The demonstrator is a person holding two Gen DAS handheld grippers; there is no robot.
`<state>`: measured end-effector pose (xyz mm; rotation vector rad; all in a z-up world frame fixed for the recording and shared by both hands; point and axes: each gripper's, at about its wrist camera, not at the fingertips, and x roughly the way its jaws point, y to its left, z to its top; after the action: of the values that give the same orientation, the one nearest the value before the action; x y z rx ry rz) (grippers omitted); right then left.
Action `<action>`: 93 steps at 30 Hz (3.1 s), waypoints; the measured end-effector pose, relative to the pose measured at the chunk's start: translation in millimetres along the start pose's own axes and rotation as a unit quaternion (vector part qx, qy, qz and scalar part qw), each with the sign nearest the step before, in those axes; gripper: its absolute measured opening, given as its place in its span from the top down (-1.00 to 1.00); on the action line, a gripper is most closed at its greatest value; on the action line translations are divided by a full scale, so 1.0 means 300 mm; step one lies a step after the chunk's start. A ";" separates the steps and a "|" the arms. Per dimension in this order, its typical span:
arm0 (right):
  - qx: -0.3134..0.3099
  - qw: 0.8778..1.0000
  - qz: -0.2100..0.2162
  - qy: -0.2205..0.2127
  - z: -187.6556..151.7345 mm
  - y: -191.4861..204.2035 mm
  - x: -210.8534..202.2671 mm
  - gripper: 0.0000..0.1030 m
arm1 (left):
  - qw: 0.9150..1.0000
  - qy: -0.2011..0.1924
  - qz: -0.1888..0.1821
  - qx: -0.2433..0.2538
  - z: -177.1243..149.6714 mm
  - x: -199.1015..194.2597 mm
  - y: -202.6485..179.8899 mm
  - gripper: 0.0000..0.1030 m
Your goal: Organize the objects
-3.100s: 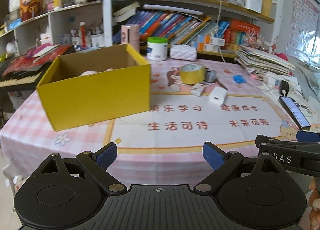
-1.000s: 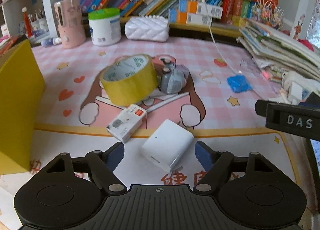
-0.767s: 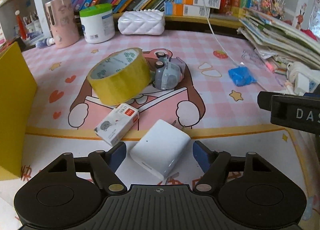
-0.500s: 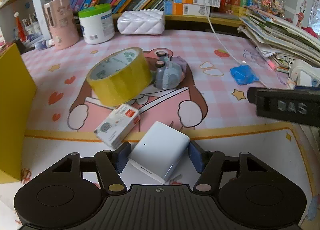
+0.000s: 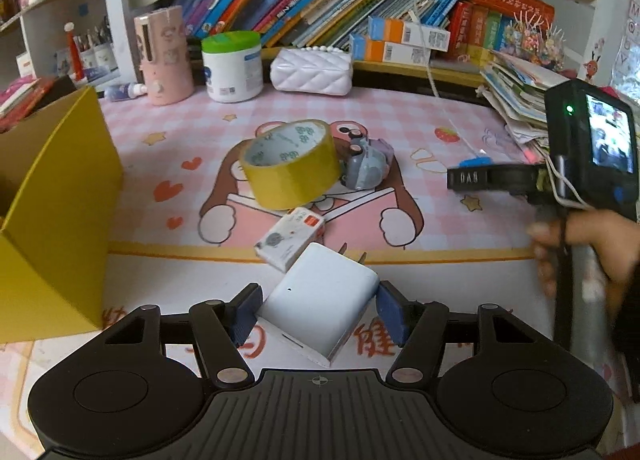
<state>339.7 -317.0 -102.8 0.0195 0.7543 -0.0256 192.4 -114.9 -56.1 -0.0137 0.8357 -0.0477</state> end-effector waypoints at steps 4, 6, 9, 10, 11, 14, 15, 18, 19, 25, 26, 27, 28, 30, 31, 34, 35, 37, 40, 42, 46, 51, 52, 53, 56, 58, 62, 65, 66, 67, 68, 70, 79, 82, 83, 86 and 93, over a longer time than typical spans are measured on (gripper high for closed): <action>0.009 1.000 -0.001 -0.009 0.024 -0.008 0.037 -0.39 | 1.000 0.002 0.013 -0.007 -0.011 -0.017 0.026 -0.20; 0.005 1.000 -0.001 -0.015 0.027 -0.007 0.042 -0.16 | 1.000 0.003 0.019 -0.013 -0.018 -0.024 0.040 -0.20; 0.000 1.000 0.002 -0.017 0.025 -0.005 0.034 0.07 | 0.999 0.003 0.024 -0.022 -0.029 -0.037 0.056 -0.20; -0.002 1.000 0.005 -0.016 0.024 -0.002 0.028 0.12 | 0.999 0.002 0.025 -0.025 -0.030 -0.039 0.061 -0.20; -0.006 1.000 0.004 -0.013 0.024 0.002 0.023 0.13 | 0.999 0.000 0.026 -0.028 -0.031 -0.042 0.065 -0.20; -0.006 1.000 0.004 -0.012 0.019 0.014 -0.008 0.14 | 0.999 -0.007 0.027 -0.035 -0.034 -0.053 0.077 -0.20; -0.006 1.000 0.005 -0.013 0.016 0.020 -0.026 0.14 | 0.999 -0.009 0.028 -0.038 -0.035 -0.058 0.081 -0.20; -0.003 1.000 0.010 -0.009 0.004 0.040 -0.085 0.14 | 0.998 -0.014 0.028 -0.048 -0.039 -0.067 0.101 -0.20; -0.001 1.000 0.011 -0.005 -0.002 0.050 -0.109 0.14 | 0.998 -0.016 0.027 -0.051 -0.041 -0.072 0.106 -0.20; 0.013 0.999 0.041 0.014 -0.046 0.125 -0.269 0.14 | 0.997 -0.038 0.015 -0.061 -0.054 -0.118 0.146 -0.20; 0.011 0.999 0.048 0.015 -0.055 0.144 -0.300 0.14 | 0.997 -0.041 0.012 -0.061 -0.056 -0.128 0.154 -0.20; 0.009 0.998 0.053 0.013 -0.062 0.160 -0.328 0.14 | 0.997 -0.045 0.009 -0.060 -0.059 -0.138 0.163 -0.20; 0.008 0.998 0.057 0.009 -0.070 0.178 -0.359 0.14 | 0.997 -0.050 0.006 -0.059 -0.063 -0.150 0.173 -0.20; 0.008 0.998 0.065 0.003 -0.089 0.212 -0.421 0.14 | 0.997 -0.059 0.002 -0.058 -0.073 -0.176 0.196 -0.20; 0.007 0.998 0.068 0.000 -0.100 0.229 -0.449 0.14 | 0.996 -0.062 0.000 -0.057 -0.079 -0.189 0.207 -0.20; 0.000 0.998 0.069 -0.006 -0.139 0.287 -0.525 0.14 | 0.996 -0.069 -0.005 -0.058 -0.106 -0.228 0.252 -0.20; -0.003 0.998 0.070 -0.007 -0.150 0.305 -0.544 0.14 | 0.996 -0.071 -0.005 -0.059 -0.118 -0.242 0.271 -0.20; -0.010 0.997 0.072 -0.009 -0.179 0.351 -0.584 0.14 | 0.995 -0.075 -0.005 -0.062 -0.141 -0.269 0.309 -0.20; -0.023 0.997 0.075 -0.013 -0.220 0.426 -0.639 0.14 | 0.994 -0.079 -0.002 -0.070 -0.181 -0.311 0.373 -0.20; -0.032 0.997 0.076 -0.014 -0.247 0.479 -0.676 0.14 | 0.994 -0.076 0.001 -0.080 -0.211 -0.340 0.418 -0.20; -0.065 0.994 0.090 -0.013 -0.316 0.598 -0.755 0.14 | 0.992 -0.078 0.010 -0.100 -0.271 -0.399 0.520 -0.20; -0.095 0.990 0.105 -0.010 -0.399 0.728 -0.825 0.14 | 0.990 -0.072 0.023 -0.120 -0.348 -0.458 0.634 -0.20; -0.098 0.989 0.108 -0.009 -0.413 0.752 -0.835 0.14 | 0.989 -0.071 0.026 -0.123 -0.365 -0.470 0.657 -0.20; -0.100 0.989 0.110 -0.007 -0.428 0.775 -0.845 0.14 | 0.989 -0.070 0.028 -0.126 -0.380 -0.481 0.676 -0.20; -0.107 0.987 0.118 0.000 -0.474 0.842 -0.872 0.14 | 0.988 -0.072 0.038 -0.133 -0.420 -0.518 0.736 -0.20; -0.112 0.986 0.124 0.004 -0.498 0.880 -0.888 0.14 | 0.987 -0.073 0.044 -0.137 -0.447 -0.541 0.771 -0.20; -0.121 0.983 0.138 0.008 -0.537 0.952 -0.918 0.14 | 0.986 -0.073 0.054 -0.142 -0.487 -0.581 0.830 -0.20; -0.127 0.981 0.145 0.008 -0.554 0.996 -0.940 0.13 | 0.984 -0.078 0.060 -0.146 -0.513 -0.612 0.863 -0.20; -0.129 0.981 0.147 0.007 -0.560 1.010 -0.948 0.13 | 0.984 -0.079 0.062 -0.148 -0.520 -0.621 0.876 -0.20; -0.131 0.980 0.149 0.007 -0.565 1.022 -0.955 0.13 | 0.983 -0.081 0.063 -0.150 -0.526 -0.629 0.885 -0.20; -0.133 0.980 0.151 0.006 -0.570 1.034 -0.963 0.14 | 0.983 -0.083 0.065 -0.152 -0.533 -0.637 0.895 -0.20; -0.138 0.978 0.154 0.004 -0.575 1.054 -0.976 0.14 | 0.982 -0.086 0.067 -0.155 -0.540 -0.650 0.910 -0.20; -0.155 0.975 0.157 -0.006 -0.589 1.101 -1.019 0.13 | 0.980 -0.110 0.068 -0.153 -0.536 -0.693 0.941 -0.20; -0.157 0.975 0.154 -0.018 -0.576 1.106 -1.026 0.14 | 0.980 -0.120 0.065 -0.145 -0.520 -0.700 0.934 -0.20; -0.156 0.975 0.153 -0.023 -0.569 1.107 -1.028 0.14 | 0.980 -0.124 0.063 -0.144 -0.512 -0.703 0.932 -0.20; -0.158 0.975 0.153 -0.041 -0.537 1.113 -1.031 0.14 | 0.979 -0.140 0.061 -0.139 -0.474 -0.711 0.928 -0.20; -0.155 0.969 0.169 -0.096 -0.398 1.145 -1.020 0.13 | 0.974 -0.177 0.064 -0.126 -0.367 -0.707 0.932 -0.20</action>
<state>45.6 34.6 22.6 -0.1504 0.5469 0.4096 -21.0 175.1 18.7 -0.2021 0.4792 0.1789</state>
